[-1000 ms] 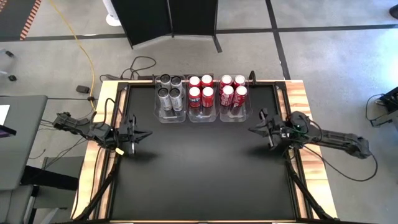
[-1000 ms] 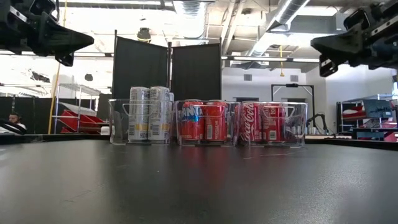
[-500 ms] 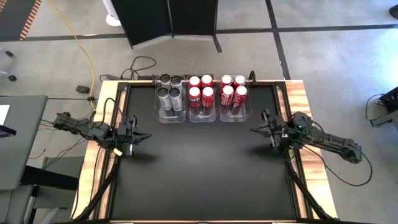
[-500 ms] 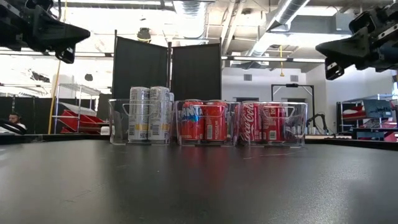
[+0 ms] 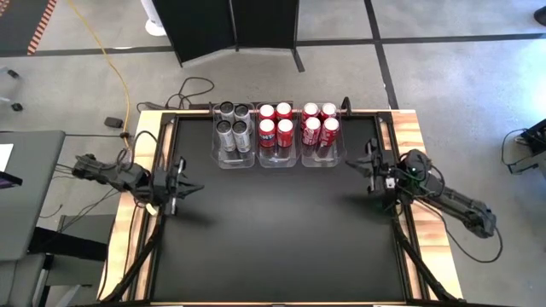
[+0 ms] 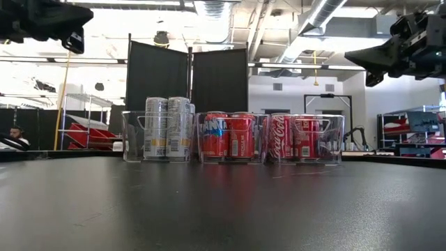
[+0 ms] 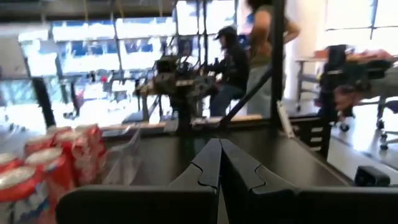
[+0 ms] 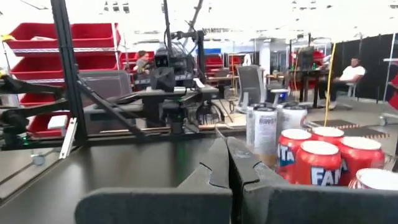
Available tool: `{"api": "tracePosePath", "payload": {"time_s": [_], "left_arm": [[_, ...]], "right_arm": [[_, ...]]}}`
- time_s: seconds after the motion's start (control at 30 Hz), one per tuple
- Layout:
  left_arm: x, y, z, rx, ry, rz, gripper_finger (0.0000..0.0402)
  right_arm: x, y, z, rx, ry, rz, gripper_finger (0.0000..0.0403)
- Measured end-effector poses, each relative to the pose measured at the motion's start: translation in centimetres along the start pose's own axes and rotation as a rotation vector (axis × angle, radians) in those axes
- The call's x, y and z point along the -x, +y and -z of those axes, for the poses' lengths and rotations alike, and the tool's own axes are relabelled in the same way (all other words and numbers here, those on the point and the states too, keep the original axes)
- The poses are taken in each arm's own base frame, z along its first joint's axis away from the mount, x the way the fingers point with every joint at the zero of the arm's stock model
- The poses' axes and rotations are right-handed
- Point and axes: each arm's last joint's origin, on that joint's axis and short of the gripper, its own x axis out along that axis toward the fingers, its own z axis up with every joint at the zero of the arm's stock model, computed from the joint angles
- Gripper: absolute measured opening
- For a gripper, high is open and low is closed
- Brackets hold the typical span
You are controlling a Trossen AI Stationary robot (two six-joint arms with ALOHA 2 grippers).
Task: Sort soda cans
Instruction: Return to Home Position
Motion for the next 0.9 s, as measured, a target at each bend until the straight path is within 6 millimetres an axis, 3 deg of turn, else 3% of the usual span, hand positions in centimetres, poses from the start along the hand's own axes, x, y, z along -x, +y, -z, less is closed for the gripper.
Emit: {"api": "tracePosePath", "payload": {"time_s": [0.33, 0.57, 0.73, 0.9], "left_arm": [[-0.8, -0.1, 3.8, 0.045, -0.031, -0.046, 0.0000], [-0.9, 0.7, 3.7, 0.026, -0.044, -0.094, 0.0000], [-0.9, 1.0, 4.7, 0.033, 0.053, -0.132, 0.0000], [-0.9, 1.1, 4.9, 0.037, 0.069, -0.141, 0.0000]], "right_arm": [[0.2, -0.4, -0.3, -0.003, -0.015, -0.007, 0.0000], [0.1, -0.1, -0.3, -0.053, -0.014, -0.047, 0.0000], [0.0, 0.3, 0.3, -0.110, 0.035, -0.098, 0.0000], [-0.1, 0.8, 0.3, -0.050, 0.031, -0.149, 0.0000]]}}
